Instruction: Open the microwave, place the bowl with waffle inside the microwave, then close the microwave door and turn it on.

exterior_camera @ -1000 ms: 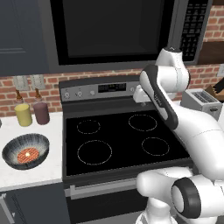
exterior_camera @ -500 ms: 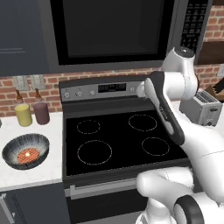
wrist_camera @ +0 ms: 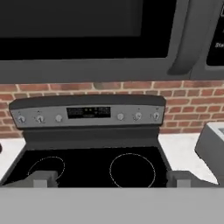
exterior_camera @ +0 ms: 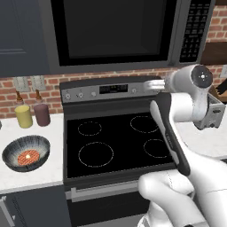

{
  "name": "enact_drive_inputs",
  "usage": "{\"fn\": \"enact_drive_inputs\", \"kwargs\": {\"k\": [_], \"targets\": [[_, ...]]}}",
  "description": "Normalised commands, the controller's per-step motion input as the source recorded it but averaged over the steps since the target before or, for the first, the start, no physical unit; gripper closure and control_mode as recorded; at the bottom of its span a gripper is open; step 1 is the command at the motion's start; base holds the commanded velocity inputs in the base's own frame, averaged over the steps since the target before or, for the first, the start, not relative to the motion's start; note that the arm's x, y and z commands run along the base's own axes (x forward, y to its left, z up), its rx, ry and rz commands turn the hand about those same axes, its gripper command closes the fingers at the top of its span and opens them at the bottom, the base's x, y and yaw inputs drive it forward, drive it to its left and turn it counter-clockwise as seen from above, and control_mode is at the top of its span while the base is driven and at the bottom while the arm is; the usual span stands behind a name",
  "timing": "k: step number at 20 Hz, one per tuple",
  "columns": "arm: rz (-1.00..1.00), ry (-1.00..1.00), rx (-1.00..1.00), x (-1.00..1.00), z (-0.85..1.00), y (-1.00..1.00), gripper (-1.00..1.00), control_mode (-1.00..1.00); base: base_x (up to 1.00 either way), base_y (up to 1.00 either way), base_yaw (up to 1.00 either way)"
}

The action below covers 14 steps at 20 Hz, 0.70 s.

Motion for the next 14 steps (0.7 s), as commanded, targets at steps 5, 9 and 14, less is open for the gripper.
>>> {"fn": "enact_drive_inputs", "kwargs": {"k": [5,9,14], "targets": [[-0.06,-0.44,0.0,-0.15,0.05,0.0,-1.0,-1.0,0.0,0.0,0.0],[-0.05,-0.24,0.0,0.0,0.0,0.0,-1.0,-1.0,0.0,0.0,0.0],[-0.04,-0.14,0.01,0.0,0.0,-0.01,-1.0,-1.0,0.0,0.0,0.0]]}}
